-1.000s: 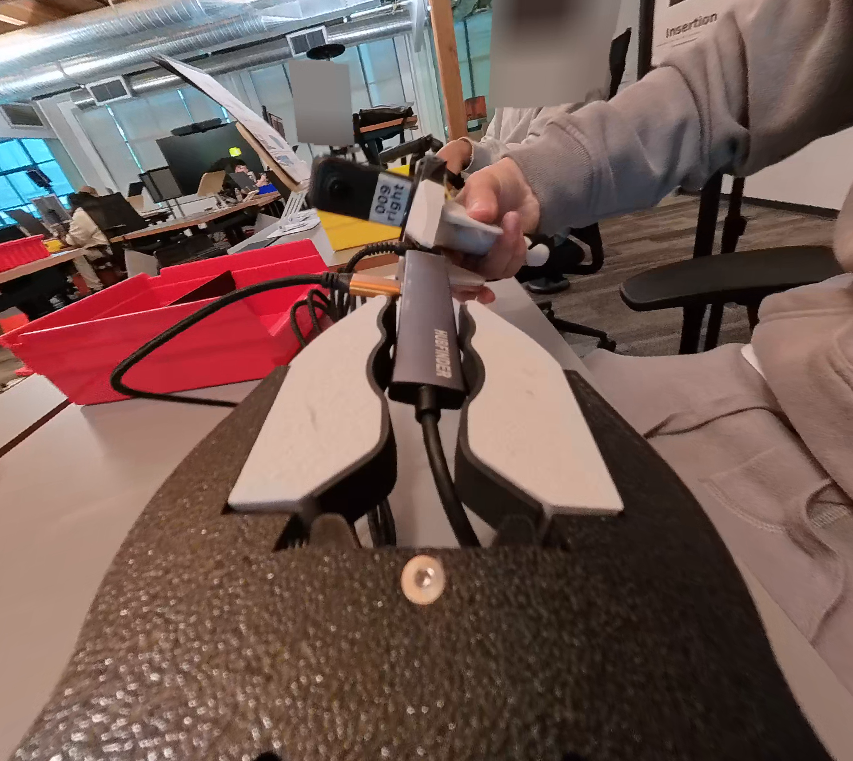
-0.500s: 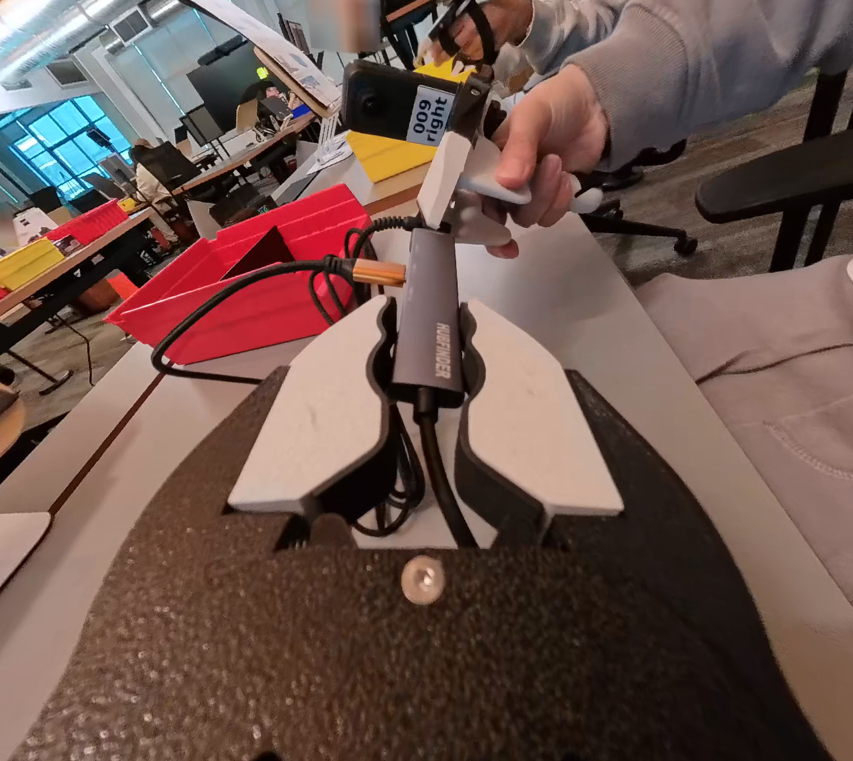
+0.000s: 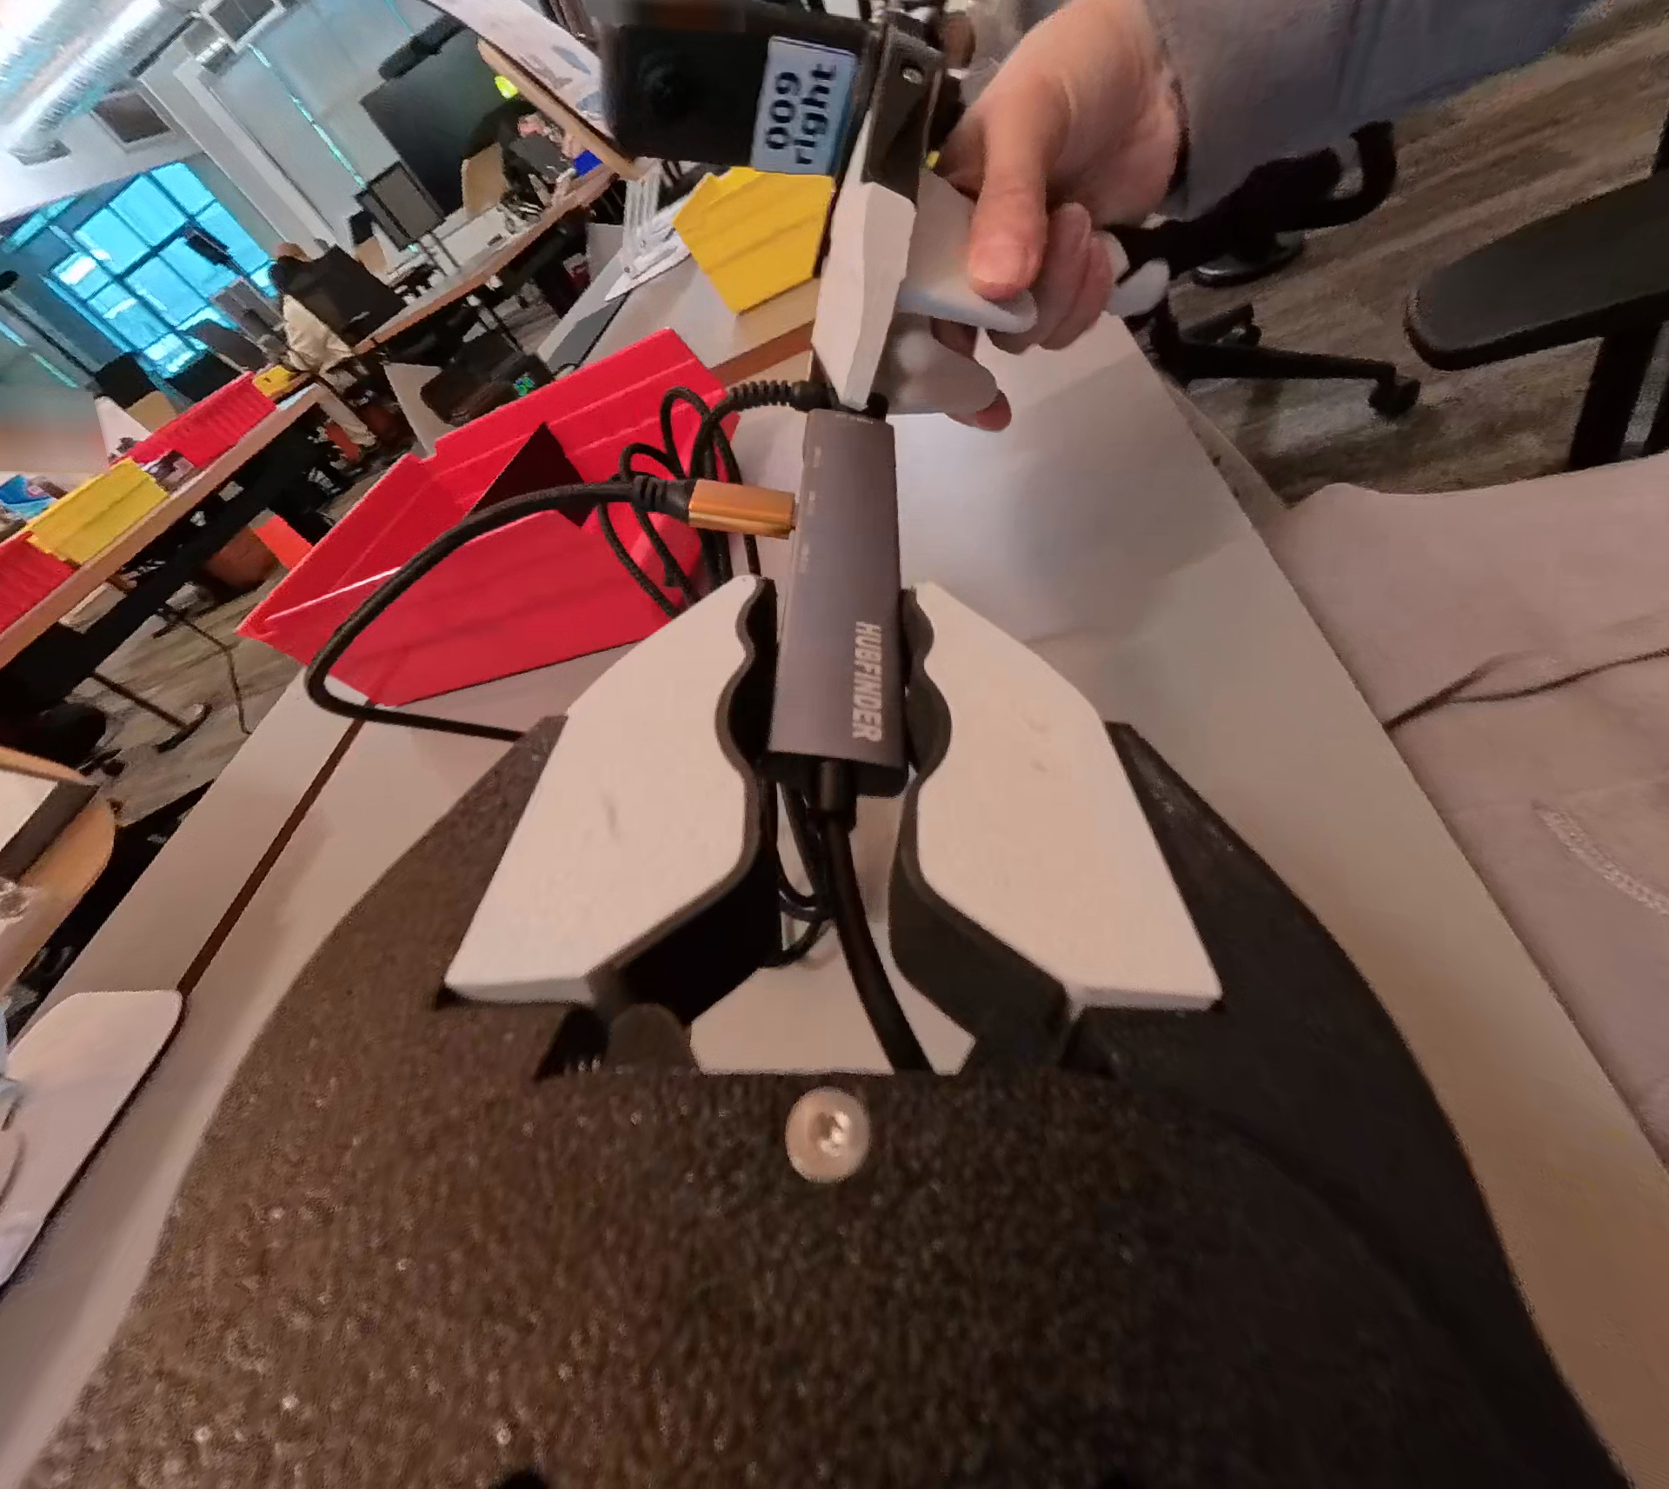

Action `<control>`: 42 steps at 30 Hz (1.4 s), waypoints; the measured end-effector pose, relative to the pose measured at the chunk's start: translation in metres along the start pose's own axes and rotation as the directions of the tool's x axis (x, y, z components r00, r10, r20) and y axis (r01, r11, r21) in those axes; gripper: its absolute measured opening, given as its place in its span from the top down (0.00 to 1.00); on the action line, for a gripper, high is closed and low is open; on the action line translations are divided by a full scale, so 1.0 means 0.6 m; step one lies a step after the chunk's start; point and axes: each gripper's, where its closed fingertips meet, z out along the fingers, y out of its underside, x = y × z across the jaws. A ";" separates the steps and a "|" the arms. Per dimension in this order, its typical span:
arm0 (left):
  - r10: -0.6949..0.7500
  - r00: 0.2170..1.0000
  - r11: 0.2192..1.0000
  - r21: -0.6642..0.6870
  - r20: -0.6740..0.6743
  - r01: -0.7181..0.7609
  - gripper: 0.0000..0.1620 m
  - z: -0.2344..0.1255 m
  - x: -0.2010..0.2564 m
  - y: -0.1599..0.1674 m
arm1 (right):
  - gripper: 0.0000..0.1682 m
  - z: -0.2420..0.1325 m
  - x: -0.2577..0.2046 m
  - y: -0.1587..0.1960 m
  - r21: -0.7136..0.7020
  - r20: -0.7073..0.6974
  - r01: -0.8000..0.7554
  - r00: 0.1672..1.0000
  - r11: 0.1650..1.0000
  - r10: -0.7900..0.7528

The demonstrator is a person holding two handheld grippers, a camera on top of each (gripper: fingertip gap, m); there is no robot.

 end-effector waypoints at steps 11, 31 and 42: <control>-0.177 0.978 0.951 0.274 0.112 0.140 0.84 -0.088 -0.080 -0.049 | 0.95 -0.156 0.007 -0.102 0.038 -0.219 0.175 0.962 0.984 -0.163; -0.264 0.964 0.931 0.256 -0.023 0.261 0.84 -0.050 -0.044 -0.007 | 0.95 -0.268 0.256 -0.263 0.551 -0.249 -0.053 0.942 0.833 0.225; -0.333 0.942 0.896 0.301 -0.031 0.327 0.84 -0.069 -0.060 0.006 | 1.00 -0.317 0.336 -0.164 0.344 -0.593 -0.070 0.757 0.936 0.275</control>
